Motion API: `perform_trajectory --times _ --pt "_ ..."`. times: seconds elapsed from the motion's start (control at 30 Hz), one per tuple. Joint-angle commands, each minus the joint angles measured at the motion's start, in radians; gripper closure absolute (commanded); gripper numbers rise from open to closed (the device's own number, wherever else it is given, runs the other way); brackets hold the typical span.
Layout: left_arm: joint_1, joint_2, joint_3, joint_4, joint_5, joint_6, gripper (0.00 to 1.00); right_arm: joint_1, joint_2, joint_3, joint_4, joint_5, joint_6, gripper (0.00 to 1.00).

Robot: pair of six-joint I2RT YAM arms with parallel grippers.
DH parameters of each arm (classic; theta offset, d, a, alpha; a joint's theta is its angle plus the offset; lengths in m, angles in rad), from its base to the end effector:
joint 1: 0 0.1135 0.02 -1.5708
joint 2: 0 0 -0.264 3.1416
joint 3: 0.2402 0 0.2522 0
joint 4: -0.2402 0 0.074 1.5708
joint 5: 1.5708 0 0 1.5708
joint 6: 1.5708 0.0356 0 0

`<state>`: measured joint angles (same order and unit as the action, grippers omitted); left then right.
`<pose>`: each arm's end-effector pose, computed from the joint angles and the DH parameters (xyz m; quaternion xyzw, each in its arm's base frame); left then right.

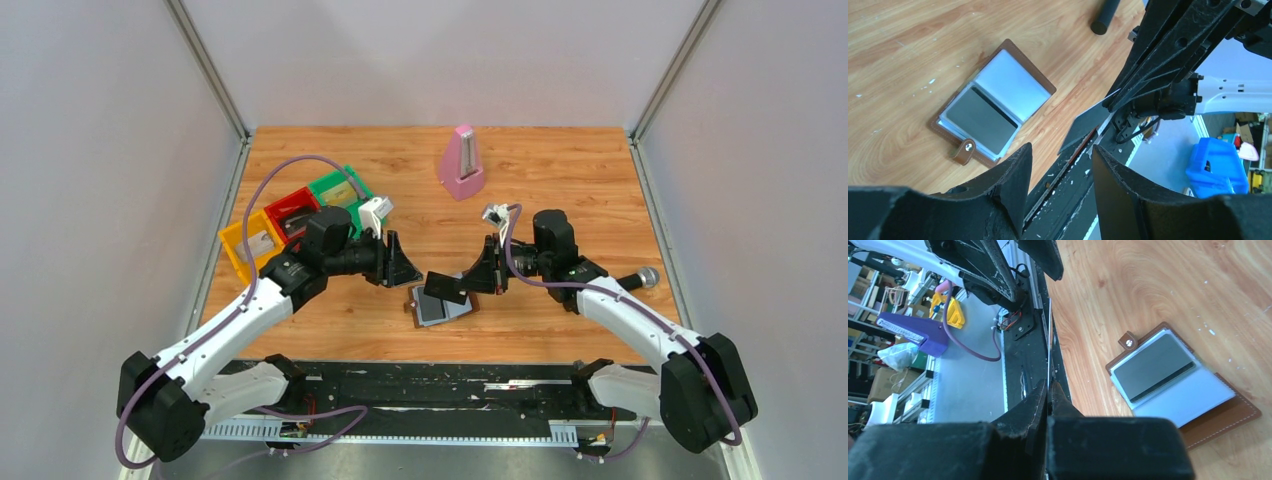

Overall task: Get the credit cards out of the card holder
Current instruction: Place the credit card in the storage box.

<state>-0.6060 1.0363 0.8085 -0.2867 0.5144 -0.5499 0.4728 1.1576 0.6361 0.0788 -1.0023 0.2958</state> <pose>0.1783 -0.1449 0.2921 0.1516 0.8314 -0.4503 0.2882 0.2004 0.1362 0.2454 -0.3213 0.7156 0.5522 0.2825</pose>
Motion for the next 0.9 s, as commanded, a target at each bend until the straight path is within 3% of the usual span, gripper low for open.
perform_trajectory --times 0.0,0.13,0.27,0.63,0.87 --pt "0.003 0.019 -0.016 0.086 0.096 0.016 0.44 -0.006 0.005 0.042 0.021 -0.080 0.026 1.00" --pt "0.002 0.030 -0.028 0.118 0.128 0.000 0.44 -0.007 -0.009 0.031 0.044 -0.056 0.056 1.00" --pt "0.002 0.027 -0.063 0.168 0.128 -0.044 0.44 -0.010 -0.042 -0.003 0.116 0.098 0.197 1.00" --pt "0.003 0.048 -0.214 0.602 0.044 -0.344 0.38 0.013 -0.168 -0.196 0.441 0.451 0.687 1.00" --pt "0.002 0.074 -0.214 0.718 0.027 -0.407 0.41 0.041 -0.230 -0.238 0.462 0.495 0.733 0.99"
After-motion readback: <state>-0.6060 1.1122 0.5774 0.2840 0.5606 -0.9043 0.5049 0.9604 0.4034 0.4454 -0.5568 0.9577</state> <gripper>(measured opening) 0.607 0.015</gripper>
